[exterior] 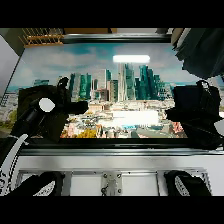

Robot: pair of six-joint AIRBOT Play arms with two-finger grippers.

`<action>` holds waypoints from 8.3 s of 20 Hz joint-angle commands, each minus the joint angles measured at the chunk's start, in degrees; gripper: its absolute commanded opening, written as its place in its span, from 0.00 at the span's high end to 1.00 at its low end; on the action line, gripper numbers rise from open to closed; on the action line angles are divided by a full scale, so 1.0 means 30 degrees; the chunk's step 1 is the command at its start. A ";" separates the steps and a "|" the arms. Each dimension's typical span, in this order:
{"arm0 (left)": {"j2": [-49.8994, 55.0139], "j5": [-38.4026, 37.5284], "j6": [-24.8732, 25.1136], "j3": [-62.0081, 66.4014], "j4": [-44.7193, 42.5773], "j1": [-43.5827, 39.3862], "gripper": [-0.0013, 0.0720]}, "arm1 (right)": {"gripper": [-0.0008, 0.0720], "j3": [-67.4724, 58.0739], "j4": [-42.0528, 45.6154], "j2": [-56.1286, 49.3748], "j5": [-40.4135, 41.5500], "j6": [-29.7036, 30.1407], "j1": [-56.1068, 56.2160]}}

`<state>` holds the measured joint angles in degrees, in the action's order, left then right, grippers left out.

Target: Fold the clothes and pants, and hang the long-sleeved shirts on hangers.

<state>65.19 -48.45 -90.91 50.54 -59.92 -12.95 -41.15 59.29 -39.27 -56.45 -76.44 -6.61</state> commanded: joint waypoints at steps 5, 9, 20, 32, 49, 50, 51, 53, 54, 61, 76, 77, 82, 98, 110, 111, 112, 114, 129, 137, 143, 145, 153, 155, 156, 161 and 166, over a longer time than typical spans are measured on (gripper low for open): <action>0.0007 0.0007 0.0000 -0.0007 0.0000 -0.0007 0.96 | 0.96 0.0007 -0.0007 -0.0015 0.0000 0.0000 0.0022; 0.0007 0.0000 0.0000 -0.0007 0.0000 -0.0007 0.96 | 0.96 0.0007 -0.0007 -0.0015 0.0000 0.0000 0.0022; -0.0423 -0.0372 0.3096 0.0015 -0.0189 0.3672 0.89 | 0.96 0.0007 -0.0015 -0.0015 0.0000 -0.0007 0.0022; 0.3599 0.1093 0.6943 0.0015 -1.0586 0.8816 0.05 | 0.96 0.0007 -0.0007 -0.0015 0.0000 0.0000 0.0015; -0.3096 0.2368 0.1107 0.1472 -0.4626 -0.6098 0.96 | 0.96 0.0007 -0.1494 -0.0015 0.0073 -0.0335 0.0022; -0.2455 0.2892 0.0845 0.2295 -0.4656 -0.7176 0.96 | 0.96 0.0000 -0.2113 -0.0007 0.0000 -0.0444 0.0015; -0.1647 0.3242 0.0838 0.3147 -0.4656 -0.7890 0.96 | 0.96 -0.0007 -0.2390 0.0007 0.0080 -0.0444 0.0015; 0.0495 0.3286 0.0838 0.5078 -0.4634 -0.8641 0.96 | 0.97 -0.0124 -0.1865 0.0007 0.1741 0.1224 0.0007; 0.1574 0.3191 0.0801 0.5945 -0.4626 -0.8794 0.93 | 0.97 -0.0197 -0.1377 -0.0007 0.2710 0.1494 0.0007; 0.4663 -0.2521 -0.3228 0.8786 -0.4634 -0.5566 0.05 | 0.96 -0.0240 -0.0619 -0.0007 0.3016 0.1486 -0.0517; -0.0699 0.1858 -0.6659 -0.5901 -0.0576 -0.6856 0.05 | 0.96 -0.0233 -0.0648 -0.0007 0.1639 0.1115 -0.0503; -0.0262 0.1814 -0.6645 -0.5814 -0.0277 -0.6761 0.05 | 0.96 -0.0233 -0.0699 -0.0007 0.1639 0.1115 -0.0503; 0.2120 0.1807 -0.6652 -0.4444 0.0015 -0.7563 0.05 | 0.96 -0.0233 -0.0699 -0.0007 0.1639 0.0838 -0.0503; -0.0874 0.0816 -0.4918 -0.4000 -0.0168 -0.4452 0.96 | 0.02 0.3198 -0.2288 -0.7839 0.2047 -0.5413 0.0525; -0.0889 0.0838 -0.4911 -0.3993 -0.0182 -0.4430 0.96 | 0.70 0.3104 -0.7337 -1.0914 0.8561 -0.1647 0.4852; -0.0903 0.0801 -0.4911 -0.3978 -0.0182 -0.4408 0.96 | 0.87 0.2994 -0.7257 -1.0856 0.8517 -0.0750 0.4772; -0.1093 0.0758 -0.4911 -0.3854 -0.0291 -0.4335 0.96 | 0.87 0.2732 -0.7023 -1.0630 0.8182 0.0138 0.4597; -0.2171 -0.0029 -0.4911 -0.2630 -0.1195 -0.3876 0.96 | 0.97 0.1224 -0.5100 -0.9479 0.6513 0.0561 0.3920; -1.2888 -0.0211 -0.8663 0.6215 -0.1537 -0.6900 0.96 | 0.97 -1.4688 -0.2973 0.0758 0.0780 -0.1078 0.2433; -1.0214 0.0379 -1.2983 -0.0459 -0.3257 -0.5501 0.96 | 0.97 -1.4681 -0.1938 -0.5588 -0.2288 -0.4452 0.3388; -0.0532 0.4131 -0.6390 0.1501 -0.0576 0.0328 0.96 | 0.97 -1.4783 0.1064 -1.3814 0.1588 -0.4532 0.5056; 0.2907 0.2936 -0.4787 0.3898 0.1100 0.1377 0.96 | 0.97 -1.4819 0.0809 -1.4804 0.2987 -0.4532 0.5056; 0.4911 -0.0335 -0.2040 0.4845 0.1814 0.3118 0.96 | 0.97 -1.3355 0.2142 -1.3988 0.0597 -0.3388 0.5537; 0.3905 0.0481 -0.1960 0.2528 0.1829 0.3126 0.96 | 0.97 -1.0826 0.2550 -1.2983 0.0699 -0.3388 0.6025; 0.3555 0.0838 -0.1807 0.1428 0.1851 0.3118 0.96 | 0.97 -0.9457 0.2616 -1.2473 0.0860 -0.3410 0.6244; 0.3140 0.1239 -0.1610 -0.2142 0.2011 0.2616 0.96 | 0.97 -0.3519 0.2594 -1.1577 0.3082 -0.3519 0.7271; 0.3140 0.1275 -0.1610 -0.2645 0.1974 0.1056 0.96 | 0.97 -0.2106 0.2674 -1.1591 0.4357 -0.3519 0.7548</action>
<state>74.76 -44.49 -95.90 43.94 -54.39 -7.68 -50.26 67.51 -74.24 -45.47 -86.98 15.46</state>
